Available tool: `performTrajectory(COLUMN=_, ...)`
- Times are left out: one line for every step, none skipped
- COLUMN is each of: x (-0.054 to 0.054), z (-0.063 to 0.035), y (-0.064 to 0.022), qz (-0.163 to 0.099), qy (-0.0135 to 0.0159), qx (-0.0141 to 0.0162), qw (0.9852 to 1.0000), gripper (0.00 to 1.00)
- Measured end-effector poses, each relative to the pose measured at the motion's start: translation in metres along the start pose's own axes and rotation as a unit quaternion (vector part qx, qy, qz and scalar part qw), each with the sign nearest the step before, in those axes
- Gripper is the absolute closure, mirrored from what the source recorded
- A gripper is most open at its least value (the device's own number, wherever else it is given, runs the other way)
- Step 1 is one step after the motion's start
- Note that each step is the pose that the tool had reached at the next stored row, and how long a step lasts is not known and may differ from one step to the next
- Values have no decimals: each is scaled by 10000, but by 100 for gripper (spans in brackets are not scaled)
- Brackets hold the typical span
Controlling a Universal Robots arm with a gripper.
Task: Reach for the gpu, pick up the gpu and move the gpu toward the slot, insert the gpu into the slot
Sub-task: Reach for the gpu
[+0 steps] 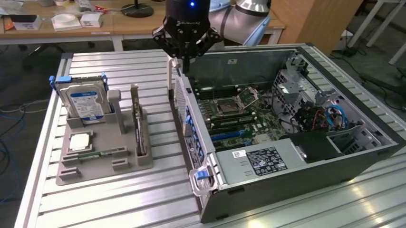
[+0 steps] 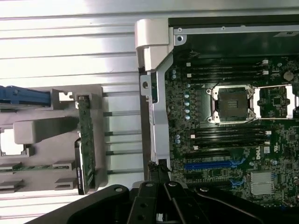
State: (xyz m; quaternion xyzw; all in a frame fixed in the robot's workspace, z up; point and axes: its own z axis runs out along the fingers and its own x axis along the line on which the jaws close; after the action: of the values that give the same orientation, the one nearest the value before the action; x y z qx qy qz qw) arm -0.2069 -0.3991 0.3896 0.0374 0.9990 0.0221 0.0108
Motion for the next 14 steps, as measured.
performTrajectory(x=21, z=1, y=-2, qz=0, qy=2, qx=0, qw=10000, gripper=90)
performTrajectory(x=38, z=2, y=-3, qz=0, qy=3, qx=1, qw=10000, gripper=90)
performTrajectory(x=57, z=3, y=-4, qz=0, qy=5, qx=0, qw=10000, gripper=90)
performTrajectory(x=79, z=4, y=-6, qz=1, qy=6, qx=1, qw=10000, gripper=90)
performTrajectory(x=105, z=4, y=-8, qz=1, qy=7, qx=1, qw=10000, gripper=90)
performTrajectory(x=138, z=4, y=-11, qz=1, qy=7, qx=1, qw=10000, gripper=90)
performTrajectory(x=179, z=4, y=-14, qz=0, qy=7, qx=1, qw=10000, gripper=90)
performTrajectory(x=218, z=5, y=-17, qz=0, qy=7, qx=1, qw=10000, gripper=90)
performTrajectory(x=259, z=5, y=-21, qz=0, qy=7, qx=1, qw=10000, gripper=90)
performTrajectory(x=298, z=5, y=-24, qz=1, qy=7, qx=1, qw=10000, gripper=90)
performTrajectory(x=334, z=6, y=-26, qz=1, qy=8, qx=1, qw=10000, gripper=90)
performTrajectory(x=363, z=6, y=-29, qz=1, qy=9, qx=1, qw=10000, gripper=90)
performTrajectory(x=393, z=7, y=-31, qz=0, qy=10, qx=1, qw=10000, gripper=90)
performTrajectory(x=424, z=7, y=-33, qz=0, qy=11, qx=1, qw=10000, gripper=90)
